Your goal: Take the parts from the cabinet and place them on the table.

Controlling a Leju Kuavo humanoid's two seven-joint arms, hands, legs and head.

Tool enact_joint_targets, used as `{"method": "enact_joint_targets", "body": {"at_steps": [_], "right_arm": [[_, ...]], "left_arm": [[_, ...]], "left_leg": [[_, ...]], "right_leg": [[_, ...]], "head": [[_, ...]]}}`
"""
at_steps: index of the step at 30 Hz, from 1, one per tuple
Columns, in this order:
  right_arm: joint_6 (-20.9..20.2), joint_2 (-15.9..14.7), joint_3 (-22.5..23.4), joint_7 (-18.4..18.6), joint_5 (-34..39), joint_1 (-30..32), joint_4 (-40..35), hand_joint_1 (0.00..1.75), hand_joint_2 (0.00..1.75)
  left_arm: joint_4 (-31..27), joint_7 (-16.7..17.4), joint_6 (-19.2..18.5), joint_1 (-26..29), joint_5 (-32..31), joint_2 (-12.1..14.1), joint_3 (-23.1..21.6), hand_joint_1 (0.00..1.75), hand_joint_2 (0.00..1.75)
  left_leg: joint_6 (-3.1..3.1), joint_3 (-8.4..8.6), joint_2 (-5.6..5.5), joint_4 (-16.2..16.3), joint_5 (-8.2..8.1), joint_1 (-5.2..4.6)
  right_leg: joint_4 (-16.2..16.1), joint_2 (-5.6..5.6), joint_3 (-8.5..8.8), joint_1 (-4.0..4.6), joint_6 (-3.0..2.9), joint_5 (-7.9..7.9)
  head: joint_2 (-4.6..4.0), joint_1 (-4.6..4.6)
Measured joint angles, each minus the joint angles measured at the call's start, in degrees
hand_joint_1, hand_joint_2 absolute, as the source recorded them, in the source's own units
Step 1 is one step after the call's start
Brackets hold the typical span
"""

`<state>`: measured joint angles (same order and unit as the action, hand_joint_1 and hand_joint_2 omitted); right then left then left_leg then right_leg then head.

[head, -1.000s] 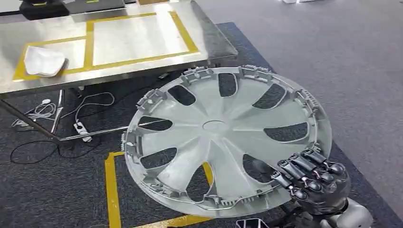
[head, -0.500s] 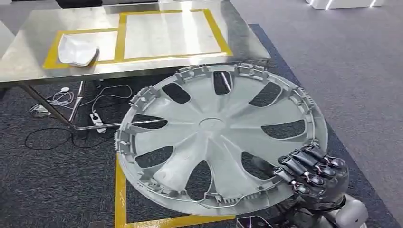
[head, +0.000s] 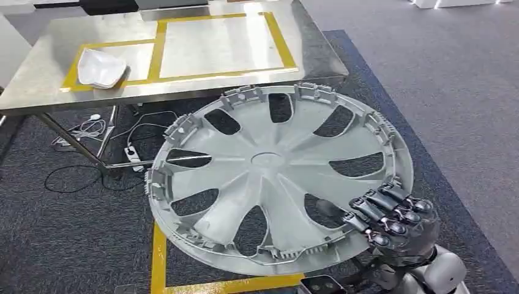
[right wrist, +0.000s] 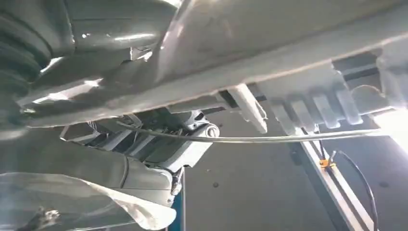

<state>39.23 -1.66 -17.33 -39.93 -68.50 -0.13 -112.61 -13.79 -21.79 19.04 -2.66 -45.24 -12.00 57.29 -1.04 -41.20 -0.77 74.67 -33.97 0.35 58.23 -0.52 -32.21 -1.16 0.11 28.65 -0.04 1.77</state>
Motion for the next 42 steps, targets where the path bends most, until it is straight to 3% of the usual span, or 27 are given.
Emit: {"method": "enact_joint_targets", "body": {"at_steps": [1,2,3,5,6,9,11,13,15,16,17,18,20,22,25,27,28,30,31,32,33,35,36,37,40,42], "right_arm": [[0.0,0.02,-0.04,0.0,-0.02,0.03,0.11,1.75,1.75],[-0.02,0.02,-0.07,0.0,-0.07,0.05,0.22,1.75,1.75],[-0.02,0.02,-0.07,0.0,-0.11,0.07,0.26,1.75,1.75],[-0.02,0.02,-0.07,0.0,-0.11,0.04,0.28,1.75,1.75],[-0.02,0.02,-0.07,0.0,-0.13,0.04,0.31,1.75,1.75],[-0.02,0.04,-0.07,0.0,-0.18,0.01,0.31,1.75,1.75],[0.0,0.04,-0.09,0.0,-0.2,0.04,0.31,1.75,1.75],[0.0,0.04,-0.09,0.0,-0.17,-0.09,0.31,1.75,1.75],[0.0,0.04,-0.13,0.0,-0.15,0.04,0.35,1.75,1.75],[0.0,0.04,-0.15,0.0,-0.15,0.16,0.48,1.75,1.75],[0.0,0.04,-0.15,0.0,-0.15,0.24,0.57,1.75,1.75],[0.0,0.04,-0.15,0.0,-0.15,0.23,0.59,1.75,1.75],[0.0,0.04,-0.15,0.0,0.0,0.19,0.59,1.75,1.75],[0.0,0.07,-0.24,0.0,0.8,0.0,0.61,1.75,1.75],[0.0,0.07,-0.28,0.02,1.05,0.09,0.7,1.75,1.75],[0.0,0.07,-0.28,0.02,1.05,0.07,0.7,1.75,1.75],[0.0,0.07,-0.33,0.0,1.05,0.07,0.7,1.75,1.75],[0.0,0.07,-0.35,0.0,1.09,0.05,0.74,1.75,1.75],[0.0,0.07,-0.35,0.0,1.07,0.08,0.83,1.75,1.75],[0.0,0.07,-0.35,0.0,1.05,0.13,0.94,1.75,1.75],[0.0,0.07,-0.35,0.0,1.03,0.14,1.03,1.75,1.75],[0.0,0.07,-0.35,0.0,1.0,0.12,1.07,1.75,1.75],[0.0,0.07,-0.35,0.0,1.03,0.1,1.07,1.75,1.75],[0.0,0.07,-0.35,0.02,1.11,0.01,1.09,1.75,1.75],[0.0,0.09,-0.44,-0.02,1.49,-0.03,1.16,1.75,1.75],[0.0,0.07,-0.46,0.0,1.55,-0.11,1.25,1.75,1.75]], "left_arm": [[0.0,0.0,0.0,0.04,0.0,0.0,0.0,0.0,1.75],[0.0,0.0,0.0,0.09,0.0,0.0,0.0,0.0,1.75],[0.0,0.0,0.0,0.08,-0.04,0.0,0.0,0.0,1.75],[0.0,0.0,0.0,0.06,-0.07,0.07,0.02,0.0,1.75],[0.0,0.0,-0.02,-0.01,-0.09,0.09,0.02,0.0,1.75],[0.0,0.0,-0.04,-0.02,-0.17,0.11,0.02,0.0,1.75],[0.0,-0.02,-0.07,0.1,-0.17,0.11,0.07,0.0,1.75],[0.0,-0.04,-0.17,-0.08,-0.37,0.11,0.09,0.0,1.75],[0.0,-0.07,-0.17,-0.09,-0.5,0.09,0.13,0.0,1.75],[0.0,-0.07,-0.17,-0.07,-0.52,0.11,0.15,0.0,1.75],[0.0,-0.07,-0.17,-0.03,-0.52,0.11,0.2,0.0,1.75],[0.0,-0.07,-0.17,0.0,-0.52,0.11,0.24,0.0,1.75],[0.0,-0.09,-0.17,-0.01,-0.55,0.04,0.37,0.0,1.75],[0.0,-0.11,-0.17,-0.12,-0.65,0.0,0.5,0.0,1.75],[0.0,-0.17,-0.2,-0.04,-0.7,-0.02,0.59,0.0,1.75],[0.0,-0.22,-0.2,-0.07,-0.85,0.0,0.61,0.0,1.75],[0.0,-0.24,-0.2,-0.1,-0.87,0.0,0.63,0.0,1.75],[0.0,-0.26,-0.2,-0.01,-1.01,0.02,0.63,0.0,1.75],[0.0,-0.24,-0.2,0.06,-1.03,0.02,0.66,0.0,1.75],[0.0,-0.26,-0.2,0.14,-1.03,0.02,0.68,0.0,1.75],[0.0,-0.26,-0.24,0.15,-1.07,0.04,0.68,0.0,1.75],[0.0,-0.33,-0.37,0.13,-1.14,0.13,0.7,0.0,1.75],[0.0,-0.33,-0.37,0.14,-1.18,0.13,0.7,0.0,1.75],[0.0,-0.35,-0.39,0.08,-1.18,0.11,0.7,0.0,1.75],[0.02,-0.44,-0.44,0.03,-1.22,0.13,0.7,0.0,1.75],[0.02,-0.5,-0.44,0.16,-1.22,0.11,0.74,0.0,1.75]], "left_leg": [[-0.05,-0.81,0.01,1.35,0.23,0.03],[0.02,-0.35,0.02,0.12,1.73,0.04],[0.18,1.03,0.03,-3.08,4.05,0.04],[0.78,5.52,0.18,-12.83,8.96,0.0],[1.01,6.45,0.34,-14.5,8.1,-0.32],[1.63,6.23,0.26,-15.23,7.7,-0.5],[2.45,6.7,0.24,-16.08,8.1,0.03],[3.09,6.75,0.23,-16.11,8.02,0.02],[3.28,6.76,0.23,-16.09,7.9,-0.07],[3.33,6.81,0.22,-16.08,7.86,-0.12],[3.35,6.92,0.18,-16.08,7.75,-0.13],[3.3,7.09,0.06,-16.06,7.66,-0.13],[2.94,7.65,-0.1,-16.06,7.31,-0.13],[2.35,7.44,-0.21,-15.62,6.95,-0.55],[1.52,7.7,-0.16,-15.99,7.02,-0.35],[0.71,7.22,0.12,-14.22,5.74,-0.23],[0.41,5.69,0.13,-10.74,3.74,-0.15],[0.0,0.95,0.17,-0.94,-0.36,0.06],[-0.07,-0.56,0.18,1.83,-0.89,0.07],[-0.07,-0.86,0.2,1.88,0.03,0.11],[-0.01,-0.01,0.22,-0.28,2.15,0.17],[0.34,4.33,0.3,-10.31,8.1,0.19],[0.75,6.09,0.38,-14.01,8.76,0.12],[1.01,6.86,0.4,-15.25,7.77,-0.22],[2.16,6.73,0.42,-15.5,7.27,-0.26],[2.95,7.8,0.3,-15.96,7.12,0.08]], "right_leg": [[0.0,-0.02,0.12,0.0,-0.02,0.07],[0.0,-0.01,0.28,0.0,-0.03,0.2],[0.0,0.0,0.49,0.0,0.02,0.3],[0.0,0.02,0.96,0.0,0.31,0.62],[0.1,0.05,0.89,0.36,0.62,0.82],[-0.15,-0.05,0.61,0.31,1.44,0.74],[0.22,0.04,0.17,0.18,2.18,1.43],[6.03,0.29,-2.53,0.19,2.46,4.56],[15.22,0.31,-7.37,0.2,2.77,8.18],[17.74,0.32,-9.0,0.19,2.86,8.37],[17.14,0.32,-9.13,0.19,2.82,7.01],[14.0,0.32,-7.91,0.19,2.76,4.49],[3.68,0.32,-3.08,0.19,2.32,-1.0],[-0.14,0.52,-0.87,0.39,1.94,-0.46],[0.11,0.61,-0.9,0.61,1.18,-0.43],[-0.42,0.41,-0.29,0.13,0.55,-0.56],[-0.42,0.27,-0.1,0.12,0.22,-0.37],[-0.41,0.13,0.22,0.15,-0.14,-0.02],[-0.4,0.14,0.4,0.14,-0.14,0.15],[-0.4,0.17,0.67,0.13,-0.1,0.33],[-0.39,0.24,1.01,0.13,-0.03,0.55],[-0.41,0.29,2.03,0.11,0.31,1.21],[-0.48,0.25,2.28,0.11,0.59,1.56],[-0.28,0.39,2.4,0.52,1.11,1.94],[-0.38,0.25,2.72,0.44,2.15,1.5],[1.31,0.33,1.87,0.33,2.59,2.5]], "head": [[0.0,-0.04],[0.0,-0.02],[0.0,0.0],[0.0,0.02],[0.0,-0.11],[0.0,-0.06],[0.0,-0.09],[0.0,-0.44],[0.0,-0.41],[0.0,-0.41],[0.0,-0.39],[0.0,-0.44],[0.0,-0.44],[0.0,-0.35],[0.0,-0.3],[0.0,-0.13],[0.0,-0.09],[0.0,-0.15],[0.0,-0.09],[0.0,-0.09],[0.0,-0.09],[0.0,-0.09],[0.0,-0.15],[0.0,-0.13],[0.0,-0.2],[0.0,-0.33]]}}
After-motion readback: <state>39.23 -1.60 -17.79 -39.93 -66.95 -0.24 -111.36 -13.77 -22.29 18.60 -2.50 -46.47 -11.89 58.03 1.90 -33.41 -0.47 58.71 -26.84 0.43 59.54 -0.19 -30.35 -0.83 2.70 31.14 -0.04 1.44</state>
